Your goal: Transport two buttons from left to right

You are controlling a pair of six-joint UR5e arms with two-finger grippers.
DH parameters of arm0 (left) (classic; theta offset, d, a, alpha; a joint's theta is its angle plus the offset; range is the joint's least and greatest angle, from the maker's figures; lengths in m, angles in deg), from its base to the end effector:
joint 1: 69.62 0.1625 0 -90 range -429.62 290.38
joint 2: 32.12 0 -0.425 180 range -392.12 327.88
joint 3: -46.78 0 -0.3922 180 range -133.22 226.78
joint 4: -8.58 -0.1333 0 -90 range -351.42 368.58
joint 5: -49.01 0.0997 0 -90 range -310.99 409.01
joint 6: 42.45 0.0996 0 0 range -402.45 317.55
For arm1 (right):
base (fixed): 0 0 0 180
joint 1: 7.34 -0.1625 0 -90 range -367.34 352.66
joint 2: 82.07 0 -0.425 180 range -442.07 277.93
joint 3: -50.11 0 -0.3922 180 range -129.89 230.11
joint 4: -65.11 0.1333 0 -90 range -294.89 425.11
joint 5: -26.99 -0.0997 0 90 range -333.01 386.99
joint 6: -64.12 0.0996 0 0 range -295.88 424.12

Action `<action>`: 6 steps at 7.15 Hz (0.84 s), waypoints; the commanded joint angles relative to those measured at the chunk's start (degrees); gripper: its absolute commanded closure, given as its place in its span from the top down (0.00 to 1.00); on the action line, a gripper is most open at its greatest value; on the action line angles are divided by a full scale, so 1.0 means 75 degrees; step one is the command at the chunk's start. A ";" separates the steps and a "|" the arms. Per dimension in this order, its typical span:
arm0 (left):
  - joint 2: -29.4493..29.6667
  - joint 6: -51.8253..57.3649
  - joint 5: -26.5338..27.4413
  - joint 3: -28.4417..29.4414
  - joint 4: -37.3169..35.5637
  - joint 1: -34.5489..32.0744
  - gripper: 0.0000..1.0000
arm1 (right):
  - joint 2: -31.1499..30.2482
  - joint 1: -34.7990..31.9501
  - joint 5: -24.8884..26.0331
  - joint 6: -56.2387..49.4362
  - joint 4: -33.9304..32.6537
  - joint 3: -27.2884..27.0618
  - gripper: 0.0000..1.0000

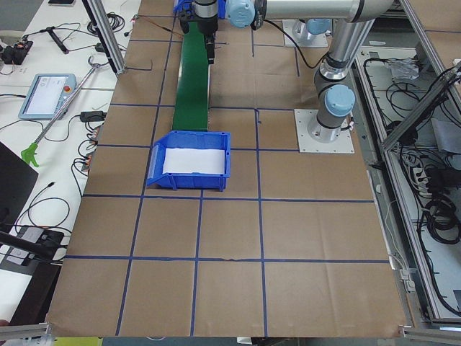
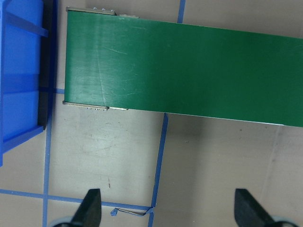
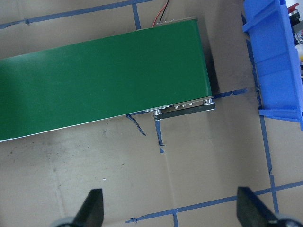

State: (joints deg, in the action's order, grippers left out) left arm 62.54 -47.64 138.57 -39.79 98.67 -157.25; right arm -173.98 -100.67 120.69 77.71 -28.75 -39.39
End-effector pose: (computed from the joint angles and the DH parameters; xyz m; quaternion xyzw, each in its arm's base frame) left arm -0.1123 -0.5291 0.4758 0.0660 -0.9977 -0.0116 0.0036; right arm 0.1550 -0.4795 0.5158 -0.0910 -0.9938 0.0588 0.0238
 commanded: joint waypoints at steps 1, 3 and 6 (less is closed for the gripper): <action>0.0001 0.0000 0.0000 0.0000 0.0000 0.0000 1.00 | -0.0016 -0.0001 -0.0071 -0.0182 0.0022 -0.0007 1.00; -0.0011 0.0000 0.0000 0.0000 0.0000 0.0000 1.00 | -0.0028 -0.0012 -0.0153 -0.0324 0.0045 -0.0031 1.00; -0.0011 0.0000 0.0000 0.0000 0.0000 0.0000 1.00 | -0.0016 -0.0012 -0.0271 -0.0324 0.0069 -0.0066 1.00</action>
State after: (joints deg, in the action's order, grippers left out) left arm 62.48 -47.64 138.63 -39.79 98.67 -157.25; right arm -174.11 -100.76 118.71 75.29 -28.15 -39.74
